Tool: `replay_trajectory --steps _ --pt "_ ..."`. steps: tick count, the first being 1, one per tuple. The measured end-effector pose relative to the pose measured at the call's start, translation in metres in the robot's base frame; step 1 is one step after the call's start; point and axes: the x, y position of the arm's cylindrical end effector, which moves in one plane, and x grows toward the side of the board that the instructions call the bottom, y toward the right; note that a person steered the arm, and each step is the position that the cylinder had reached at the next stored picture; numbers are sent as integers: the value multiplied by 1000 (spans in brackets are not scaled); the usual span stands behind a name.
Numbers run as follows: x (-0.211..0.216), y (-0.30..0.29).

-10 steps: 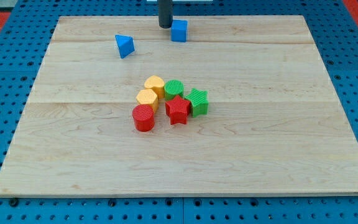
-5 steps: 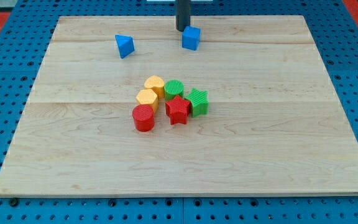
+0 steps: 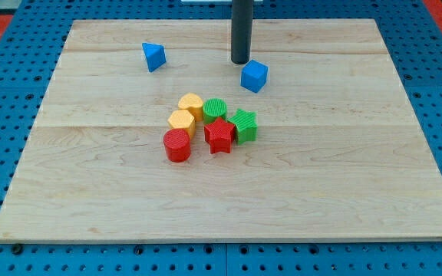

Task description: Push the cube into the group of blocks

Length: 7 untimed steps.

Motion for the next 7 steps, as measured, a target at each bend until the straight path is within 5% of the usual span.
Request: replay_trajectory --steps 1,4,7 --pt "12 51" --pt "30 -7" --pt "100 -19"
